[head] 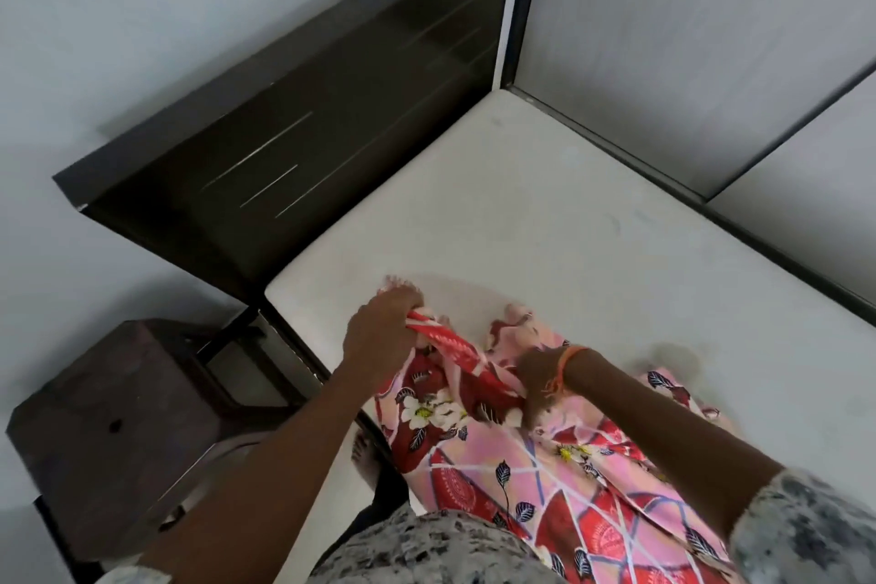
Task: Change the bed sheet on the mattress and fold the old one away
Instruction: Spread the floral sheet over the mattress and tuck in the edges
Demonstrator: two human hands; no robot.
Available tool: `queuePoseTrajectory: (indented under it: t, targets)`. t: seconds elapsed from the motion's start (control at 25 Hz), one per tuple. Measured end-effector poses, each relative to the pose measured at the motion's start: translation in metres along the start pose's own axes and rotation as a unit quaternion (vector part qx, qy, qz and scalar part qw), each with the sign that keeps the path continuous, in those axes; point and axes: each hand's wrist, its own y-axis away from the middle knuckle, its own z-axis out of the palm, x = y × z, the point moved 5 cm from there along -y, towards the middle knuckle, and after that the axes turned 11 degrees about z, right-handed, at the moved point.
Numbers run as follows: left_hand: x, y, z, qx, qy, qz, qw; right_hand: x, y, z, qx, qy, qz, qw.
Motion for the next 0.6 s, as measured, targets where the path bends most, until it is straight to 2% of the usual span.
queuePoseTrajectory:
  t: [0.08,0.12,0.16,0.24,0.28,0.32,0.36,0.4,0.44,0.56,0.6]
  targets:
    - [-0.010,-0.008,-0.019,0.061,-0.001,-0.054,0.997,0.024,-0.013,0.028,-0.096,0.093,0.018,0.991]
    - [-0.017,-0.010,-0.027,0.074,-0.015,-0.074,0.994,0.033,-0.020,0.028,-0.074,0.149,0.026,0.986]
    - [-0.024,-0.009,-0.032,0.079,-0.034,-0.090,0.992,0.046,-0.031,0.019,-0.024,0.163,0.069,0.984]
    - [-0.035,-0.008,-0.038,0.072,-0.072,-0.105,0.989,0.074,-0.045,-0.011,0.161,0.033,0.169,0.972]
    - [-0.037,-0.007,-0.037,0.062,-0.088,-0.102,0.989,0.085,-0.034,-0.031,0.268,-0.045,0.188,0.944]
    - [-0.038,-0.005,-0.035,0.055,-0.101,-0.095,0.989,0.095,-0.024,-0.050,0.371,-0.126,0.193,0.900]
    - [-0.037,-0.003,-0.032,0.051,-0.112,-0.088,0.988,0.104,-0.018,-0.062,0.450,-0.240,0.198,0.837]
    - [-0.039,-0.002,-0.029,0.047,-0.123,-0.087,0.988,0.112,-0.009,-0.071,0.485,-0.346,0.216,0.773]
    - [-0.041,-0.001,-0.027,0.038,-0.132,-0.093,0.986,0.114,-0.012,-0.072,0.461,-0.420,0.229,0.748]
    - [-0.057,-0.002,-0.021,0.009,-0.126,-0.134,0.983,0.096,-0.035,-0.062,0.280,-0.438,0.223,0.825]
    - [-0.064,-0.004,-0.020,0.005,-0.115,-0.145,0.983,0.091,-0.040,-0.064,0.246,-0.474,0.201,0.821]
